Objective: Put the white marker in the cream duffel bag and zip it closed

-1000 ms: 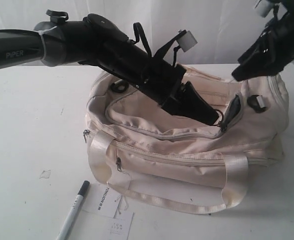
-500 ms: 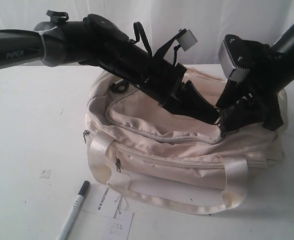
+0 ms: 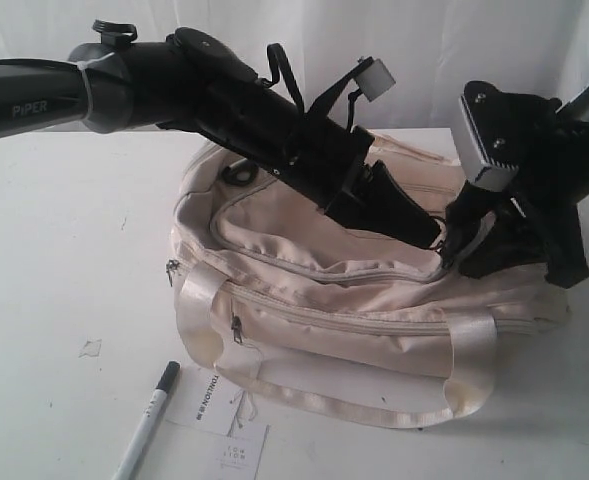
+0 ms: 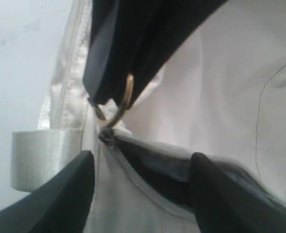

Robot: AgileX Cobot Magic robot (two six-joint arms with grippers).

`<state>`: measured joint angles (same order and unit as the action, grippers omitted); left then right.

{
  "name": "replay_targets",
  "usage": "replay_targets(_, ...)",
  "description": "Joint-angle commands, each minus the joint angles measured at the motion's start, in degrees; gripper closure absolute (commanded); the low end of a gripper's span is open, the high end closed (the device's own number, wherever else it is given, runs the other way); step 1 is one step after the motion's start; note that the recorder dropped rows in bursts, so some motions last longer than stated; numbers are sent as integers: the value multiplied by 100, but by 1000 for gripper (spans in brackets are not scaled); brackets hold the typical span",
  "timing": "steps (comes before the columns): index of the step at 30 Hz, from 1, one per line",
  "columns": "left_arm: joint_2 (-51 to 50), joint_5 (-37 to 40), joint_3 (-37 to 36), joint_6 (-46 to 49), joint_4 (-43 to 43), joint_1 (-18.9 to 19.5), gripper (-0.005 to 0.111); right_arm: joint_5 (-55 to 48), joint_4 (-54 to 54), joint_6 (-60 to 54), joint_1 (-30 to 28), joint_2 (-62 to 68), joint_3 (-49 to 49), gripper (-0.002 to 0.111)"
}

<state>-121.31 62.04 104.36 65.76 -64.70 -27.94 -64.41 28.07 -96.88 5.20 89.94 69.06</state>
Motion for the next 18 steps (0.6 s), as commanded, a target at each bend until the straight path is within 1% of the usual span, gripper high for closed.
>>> replay_targets(1,89,61,-40,37,-192,-15,107,708,-5,-206,186,37,-130,54)
replay_targets(9,89,76,-40,37,-233,-15,107,795,52,-206,275,447,-130,54)
replay_targets(11,89,76,-40,37,-233,-15,107,795,52,-206,275,498,-130,56)
replay_targets(12,89,76,-40,37,-233,-15,107,818,52,-206,275,506,-130,67)
replay_targets(13,89,76,-40,37,-233,-15,107,818,52,-206,275,494,-130,75)
replay_targets(14,89,65,-40,37,-233,-15,107,808,52,-181,275,466,-130,93)
replay_targets(15,89,52,-40,37,-233,-15,107,839,52,-138,275,465,-130,102)
replay_targets(16,89,42,-40,37,-233,-15,107,1014,52,144,275,452,-130,108)
replay_targets(18,89,46,-40,37,-210,-15,107,1358,-61,840,275,452,-130,108)
